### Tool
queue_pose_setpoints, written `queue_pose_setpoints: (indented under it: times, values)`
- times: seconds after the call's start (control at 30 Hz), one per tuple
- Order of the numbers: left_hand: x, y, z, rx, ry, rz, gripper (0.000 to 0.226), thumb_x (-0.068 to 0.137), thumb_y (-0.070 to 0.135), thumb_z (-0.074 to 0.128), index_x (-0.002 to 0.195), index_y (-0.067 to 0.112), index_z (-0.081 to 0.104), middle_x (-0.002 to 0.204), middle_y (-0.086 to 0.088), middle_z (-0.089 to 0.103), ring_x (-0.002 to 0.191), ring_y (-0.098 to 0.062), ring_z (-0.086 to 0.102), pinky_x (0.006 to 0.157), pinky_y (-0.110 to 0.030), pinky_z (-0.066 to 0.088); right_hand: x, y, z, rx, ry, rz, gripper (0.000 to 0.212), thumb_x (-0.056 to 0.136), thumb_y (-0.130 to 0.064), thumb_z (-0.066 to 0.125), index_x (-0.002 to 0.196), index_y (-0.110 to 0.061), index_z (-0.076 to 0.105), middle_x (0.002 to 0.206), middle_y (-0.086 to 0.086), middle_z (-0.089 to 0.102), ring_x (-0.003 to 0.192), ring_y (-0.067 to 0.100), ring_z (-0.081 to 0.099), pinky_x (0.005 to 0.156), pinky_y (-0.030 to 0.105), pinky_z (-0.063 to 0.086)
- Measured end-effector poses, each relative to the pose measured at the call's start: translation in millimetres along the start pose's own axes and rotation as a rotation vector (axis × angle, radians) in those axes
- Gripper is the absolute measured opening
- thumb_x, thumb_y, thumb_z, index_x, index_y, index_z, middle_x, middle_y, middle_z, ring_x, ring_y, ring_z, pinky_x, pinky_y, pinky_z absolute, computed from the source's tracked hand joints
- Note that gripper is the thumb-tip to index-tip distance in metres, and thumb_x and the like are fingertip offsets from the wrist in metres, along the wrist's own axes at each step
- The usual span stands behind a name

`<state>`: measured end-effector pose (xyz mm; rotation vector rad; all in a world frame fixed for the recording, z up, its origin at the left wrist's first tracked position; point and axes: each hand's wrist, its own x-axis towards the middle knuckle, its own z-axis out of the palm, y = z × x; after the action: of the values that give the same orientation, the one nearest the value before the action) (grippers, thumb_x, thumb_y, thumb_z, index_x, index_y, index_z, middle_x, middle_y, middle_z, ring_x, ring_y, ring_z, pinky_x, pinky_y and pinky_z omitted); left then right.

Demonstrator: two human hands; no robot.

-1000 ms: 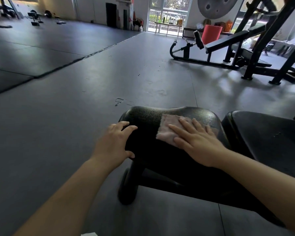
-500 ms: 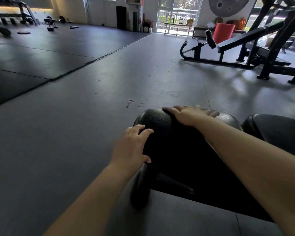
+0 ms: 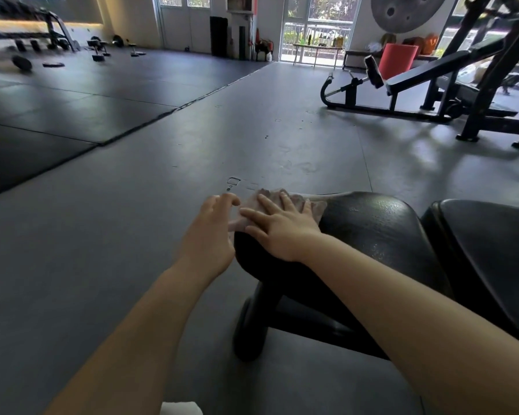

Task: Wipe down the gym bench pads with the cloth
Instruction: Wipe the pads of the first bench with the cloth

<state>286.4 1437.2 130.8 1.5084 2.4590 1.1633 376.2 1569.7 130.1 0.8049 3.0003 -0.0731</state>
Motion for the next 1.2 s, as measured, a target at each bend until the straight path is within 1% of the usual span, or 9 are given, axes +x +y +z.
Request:
queue_pose_setpoints:
  times: [0.17,0.37,0.5,0.67,0.73,0.83,1.0,1.13,1.2]
  values:
    - [-4.6,27.4,13.5,0.009,0.073,0.024,0.048,0.08,-0.009,0.049,0.121,0.018,0.049,0.127,-0.002,0.046,0.108,-0.023,0.053,0.082,-0.034,0.044,-43.5,-4.8,12.3,-0.12,0.104,-0.067,0.052,0.096,-0.059,0.025,0.146,-0.05,0.01,0.16,-0.003,-0.003,0.145,0.036,-0.008,0.109,0.067,-0.001]
    - [-8.4,83.9,48.3,-0.071,0.098,0.163,0.044,0.081,-0.009,0.047,0.12,0.011,0.052,0.123,-0.007,0.051,0.112,-0.024,0.05,0.084,-0.028,0.04,-97.5,23.8,21.1,-0.182,0.124,0.036,0.059,0.095,-0.06,0.027,0.149,-0.042,0.009,0.16,-0.003,-0.006,0.145,0.036,-0.01,0.11,0.067,0.002]
    - [-18.7,113.6,75.0,-0.109,-0.002,0.302,0.045,0.08,-0.008,0.051,0.121,0.009,0.052,0.124,-0.008,0.052,0.115,-0.023,0.049,0.092,-0.028,0.039,-140.0,50.7,22.6,-0.139,0.121,0.142,0.063,0.092,-0.065,0.025,0.148,-0.042,0.012,0.16,-0.004,-0.005,0.145,0.034,-0.007,0.11,0.066,0.004]
    - [-33.3,131.2,96.6,-0.106,-0.147,0.417,0.048,0.076,-0.007,0.055,0.121,0.01,0.054,0.124,-0.005,0.052,0.115,-0.022,0.05,0.098,-0.027,0.038,-192.0,81.7,27.8,-0.006,0.206,0.334,0.077,0.071,-0.074,0.001,0.144,-0.053,0.013,0.16,-0.008,0.003,0.146,0.029,-0.002,0.108,0.065,0.008]
    - [-39.4,137.4,99.9,-0.117,-0.216,0.476,0.046,0.077,-0.007,0.054,0.12,0.01,0.057,0.124,-0.006,0.054,0.115,-0.023,0.051,0.101,-0.03,0.039,-206.2,86.2,34.9,0.11,0.254,0.382,0.075,0.073,-0.074,0.008,0.144,-0.052,0.016,0.16,-0.007,0.004,0.145,0.031,-0.005,0.111,0.062,0.012]
    - [-46.5,145.7,101.2,-0.108,-0.294,0.518,0.046,0.08,-0.005,0.054,0.123,0.012,0.056,0.129,-0.005,0.053,0.12,-0.022,0.049,0.103,-0.035,0.04,-216.8,81.2,48.5,0.208,0.324,0.336,0.06,0.09,-0.055,0.042,0.146,-0.038,0.029,0.159,0.003,0.011,0.143,0.043,-0.007,0.113,0.061,0.016]
    - [-58.9,157.2,101.0,-0.02,-0.426,0.542,0.04,0.088,0.003,0.049,0.128,0.013,0.053,0.135,-0.002,0.048,0.126,-0.021,0.043,0.105,-0.037,0.037,-232.1,86.0,58.5,0.252,0.433,0.204,0.047,0.094,-0.022,0.052,0.14,-0.022,0.046,0.154,0.013,0.025,0.139,0.053,0.007,0.109,0.061,0.024]
    - [-66.2,172.6,93.1,-0.025,-0.443,0.575,0.034,0.092,0.008,0.049,0.125,0.01,0.057,0.131,-0.005,0.052,0.121,-0.021,0.047,0.102,-0.034,0.038,-251.1,97.3,43.9,0.302,0.429,0.121,0.043,0.094,-0.034,0.04,0.126,-0.013,0.061,0.142,0.015,0.047,0.136,0.044,0.031,0.107,0.054,0.035]
    - [-69.3,182.3,88.3,-0.05,-0.326,0.619,0.032,0.088,0.007,0.054,0.12,0.006,0.061,0.125,-0.007,0.056,0.117,-0.024,0.051,0.1,-0.037,0.041,-259.5,105.0,30.1,0.233,0.473,0.144,0.044,0.093,-0.036,0.038,0.117,-0.012,0.066,0.134,0.014,0.055,0.13,0.044,0.041,0.097,0.057,0.044]
